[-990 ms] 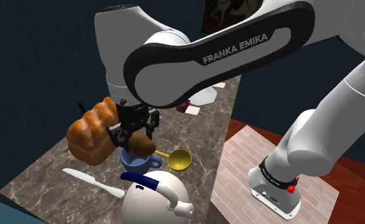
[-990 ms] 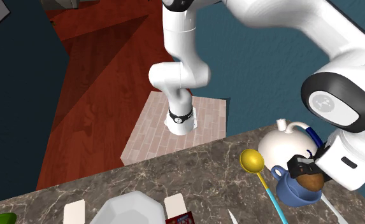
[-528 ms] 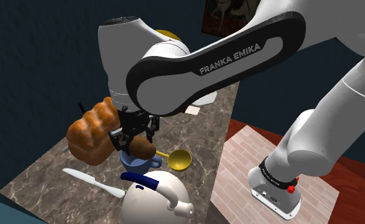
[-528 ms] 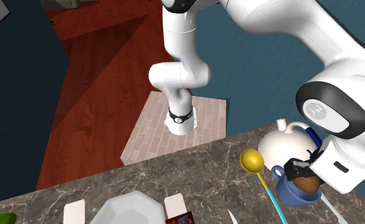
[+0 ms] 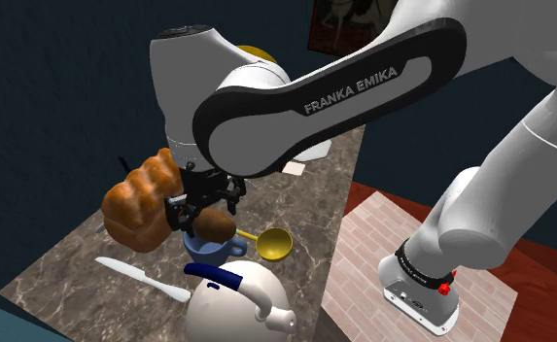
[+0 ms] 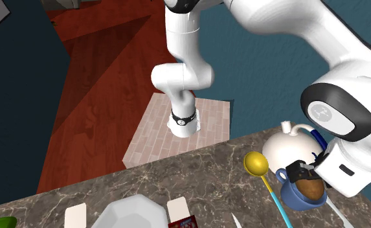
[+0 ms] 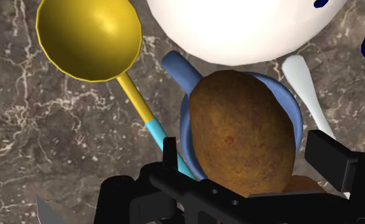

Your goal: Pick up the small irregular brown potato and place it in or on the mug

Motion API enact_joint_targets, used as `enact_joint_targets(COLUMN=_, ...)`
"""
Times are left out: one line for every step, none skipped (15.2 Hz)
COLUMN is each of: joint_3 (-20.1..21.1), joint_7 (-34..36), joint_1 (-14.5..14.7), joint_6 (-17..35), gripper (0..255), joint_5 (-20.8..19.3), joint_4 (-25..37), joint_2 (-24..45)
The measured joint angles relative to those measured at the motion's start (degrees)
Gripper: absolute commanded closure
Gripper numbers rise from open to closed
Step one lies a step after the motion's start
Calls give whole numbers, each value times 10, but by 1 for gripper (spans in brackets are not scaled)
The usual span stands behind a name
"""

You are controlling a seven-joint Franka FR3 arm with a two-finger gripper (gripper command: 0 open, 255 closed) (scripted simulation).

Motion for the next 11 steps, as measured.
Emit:
enact_joint_targets(joint_3=0, joint_7=0, joint_1=0, joint_6=0, gripper=0, joint_5=0, joint_4=0, joint_2=0)
enact_joint_targets(joint_3=0, joint_7=0, joint_1=0, joint_6=-10, gripper=0, joint_5=1, joint_4=8, joint_2=-3)
enact_joint_targets(joint_3=-2, joint_7=-3, joint_1=-2, joint_6=-24, gripper=0, joint_5=4, joint_4=17, joint_2=-9)
enact_joint_targets(joint_3=-4, joint_7=-5, joint_1=-3, joint_6=-40, gripper=0, joint_5=7, joint_4=27, joint_2=-15)
enact_joint_targets(joint_3=-6, joint_7=-8, joint_1=-5, joint_6=-55, gripper=0, joint_5=9, joint_4=37, joint_2=-21)
enact_joint_targets(joint_3=-7, joint_7=-9, joint_1=-5, joint_6=-65, gripper=0, joint_5=10, joint_4=45, joint_2=-23)
enact_joint_targets(joint_3=-7, joint_7=-8, joint_1=-5, joint_6=-68, gripper=0, joint_5=10, joint_4=49, joint_2=-23)
enact_joint_targets(joint_3=-7, joint_7=-8, joint_1=-5, joint_6=-71, gripper=0, joint_5=10, joint_4=51, joint_2=-23)
enact_joint_targets(joint_3=-7, joint_7=-8, joint_1=-5, joint_6=-72, gripper=0, joint_5=9, joint_4=52, joint_2=-22)
enact_joint_targets(joint_3=-7, joint_7=-8, joint_1=-5, joint_6=-72, gripper=0, joint_5=9, joint_4=53, joint_2=-22)
enact_joint_targets(joint_3=-7, joint_7=-8, joint_1=-5, joint_6=-73, gripper=0, joint_5=9, joint_4=53, joint_2=-22)
